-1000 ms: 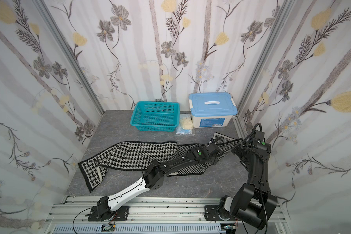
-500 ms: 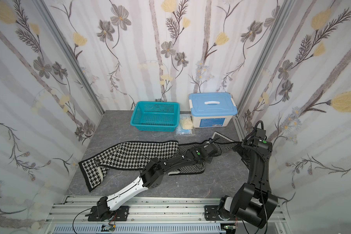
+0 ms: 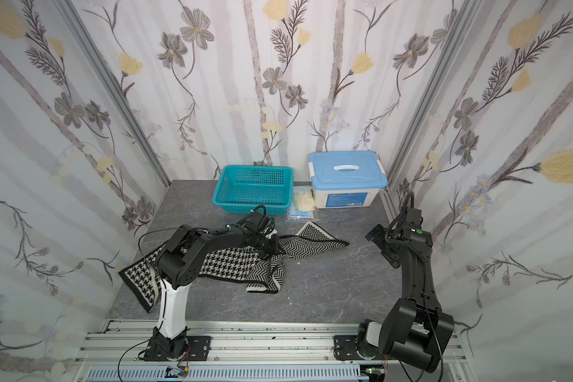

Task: Roll up the scarf and place it into the basket
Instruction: Flatten out the scarf at the center of the board.

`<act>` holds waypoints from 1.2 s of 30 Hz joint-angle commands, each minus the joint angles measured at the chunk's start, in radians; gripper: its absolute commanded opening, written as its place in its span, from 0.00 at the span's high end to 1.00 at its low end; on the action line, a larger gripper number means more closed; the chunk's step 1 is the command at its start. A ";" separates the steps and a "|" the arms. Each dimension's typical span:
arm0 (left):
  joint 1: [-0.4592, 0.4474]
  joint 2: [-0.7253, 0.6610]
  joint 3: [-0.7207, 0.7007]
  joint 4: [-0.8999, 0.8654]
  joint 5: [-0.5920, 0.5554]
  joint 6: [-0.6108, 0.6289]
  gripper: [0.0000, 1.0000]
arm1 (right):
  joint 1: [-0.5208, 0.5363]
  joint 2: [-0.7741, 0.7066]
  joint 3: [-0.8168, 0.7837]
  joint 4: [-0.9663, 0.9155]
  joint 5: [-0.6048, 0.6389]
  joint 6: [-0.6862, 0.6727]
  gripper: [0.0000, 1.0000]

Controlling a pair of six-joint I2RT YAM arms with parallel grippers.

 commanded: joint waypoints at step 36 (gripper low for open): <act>0.129 -0.085 -0.186 0.526 0.194 -0.381 1.00 | 0.451 0.529 0.174 0.208 -0.015 0.408 0.03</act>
